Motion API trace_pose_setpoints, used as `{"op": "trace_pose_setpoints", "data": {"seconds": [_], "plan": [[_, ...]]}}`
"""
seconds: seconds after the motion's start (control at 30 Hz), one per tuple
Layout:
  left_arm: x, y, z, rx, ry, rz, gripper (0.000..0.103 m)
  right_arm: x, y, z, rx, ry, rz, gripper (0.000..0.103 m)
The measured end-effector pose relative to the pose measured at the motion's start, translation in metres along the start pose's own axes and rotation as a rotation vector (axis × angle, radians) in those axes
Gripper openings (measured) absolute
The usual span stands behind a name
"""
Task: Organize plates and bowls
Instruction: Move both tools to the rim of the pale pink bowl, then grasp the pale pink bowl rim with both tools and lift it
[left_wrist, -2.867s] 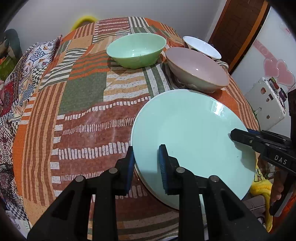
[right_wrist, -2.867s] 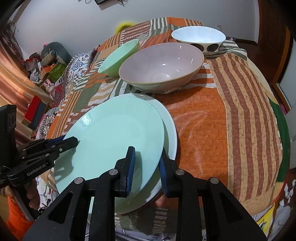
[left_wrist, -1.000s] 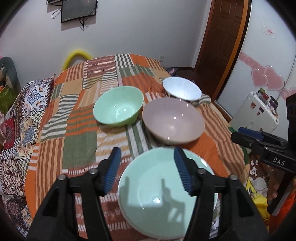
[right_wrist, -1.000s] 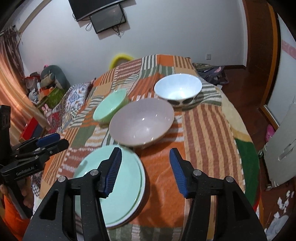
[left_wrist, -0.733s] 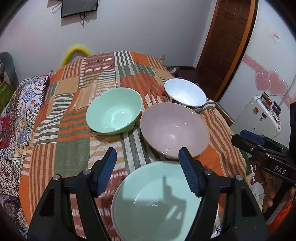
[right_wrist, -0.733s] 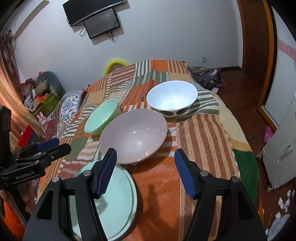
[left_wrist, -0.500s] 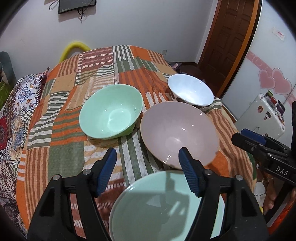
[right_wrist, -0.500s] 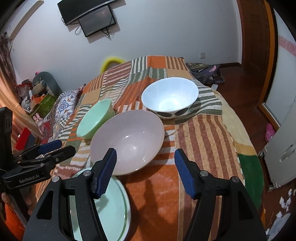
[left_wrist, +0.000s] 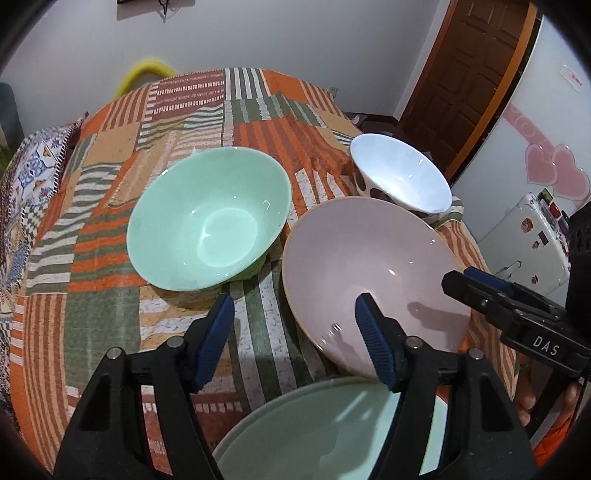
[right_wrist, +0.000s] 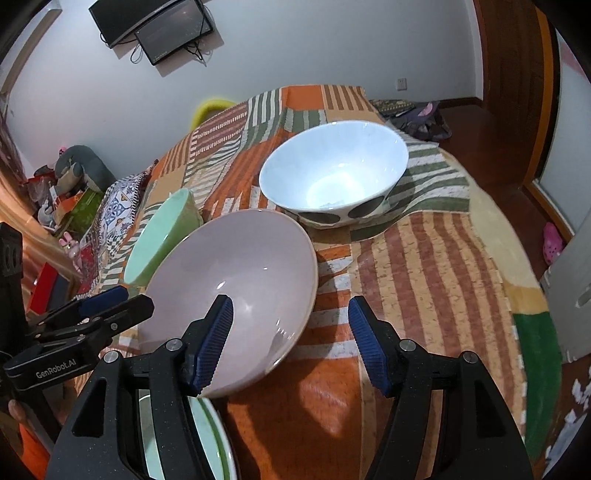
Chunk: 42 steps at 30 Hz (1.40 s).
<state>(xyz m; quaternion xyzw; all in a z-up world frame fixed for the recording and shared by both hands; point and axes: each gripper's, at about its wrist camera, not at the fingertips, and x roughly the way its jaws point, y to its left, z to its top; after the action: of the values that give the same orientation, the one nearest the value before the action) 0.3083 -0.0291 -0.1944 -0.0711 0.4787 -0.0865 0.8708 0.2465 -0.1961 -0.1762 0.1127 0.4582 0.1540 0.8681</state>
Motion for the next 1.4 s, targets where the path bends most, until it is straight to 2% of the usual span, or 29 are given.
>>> {"op": "trace_pose_setpoints", "data": {"seconds": [0.03, 0.07, 0.17, 0.23, 0.33, 0.47, 0.53, 0.8, 1.1, 1.4], "plan": [[0.003, 0.001, 0.001, -0.006, 0.01, -0.007, 0.054, 0.002, -0.001, 0.0, 0.004, 0.006, 0.002, 0.061], [0.006, 0.003, 0.001, -0.01, 0.022, -0.014, 0.051, 0.004, -0.002, -0.001, 0.01, 0.01, 0.004, 0.061], [0.012, 0.004, -0.002, -0.016, 0.035, -0.015, 0.045, 0.008, -0.006, -0.003, 0.022, 0.021, 0.016, 0.049], [0.016, 0.005, -0.004, -0.017, 0.043, -0.023, 0.037, 0.011, -0.009, -0.004, 0.03, 0.033, 0.026, 0.043], [0.02, 0.004, -0.005, -0.027, 0.048, -0.047, 0.034, 0.017, -0.011, -0.004, 0.028, 0.051, 0.032, 0.031], [0.028, 0.001, -0.003, -0.025, 0.07, -0.068, 0.031, 0.02, -0.013, -0.005, 0.047, 0.061, 0.073, 0.026], [0.031, 0.0, -0.002, -0.023, 0.08, -0.078, 0.025, 0.02, -0.012, -0.005, 0.048, 0.065, 0.086, 0.022], [0.03, -0.01, -0.006, 0.016, 0.092, -0.031, 0.023, 0.018, 0.002, 0.0, 0.0, 0.08, 0.04, 0.022], [0.018, -0.018, -0.006, 0.025, 0.089, -0.04, 0.023, 0.007, 0.007, 0.003, -0.016, 0.071, 0.001, 0.022], [-0.015, -0.032, -0.008, 0.049, 0.041, -0.051, 0.023, -0.019, 0.013, 0.002, -0.022, 0.031, -0.01, 0.022]]}}
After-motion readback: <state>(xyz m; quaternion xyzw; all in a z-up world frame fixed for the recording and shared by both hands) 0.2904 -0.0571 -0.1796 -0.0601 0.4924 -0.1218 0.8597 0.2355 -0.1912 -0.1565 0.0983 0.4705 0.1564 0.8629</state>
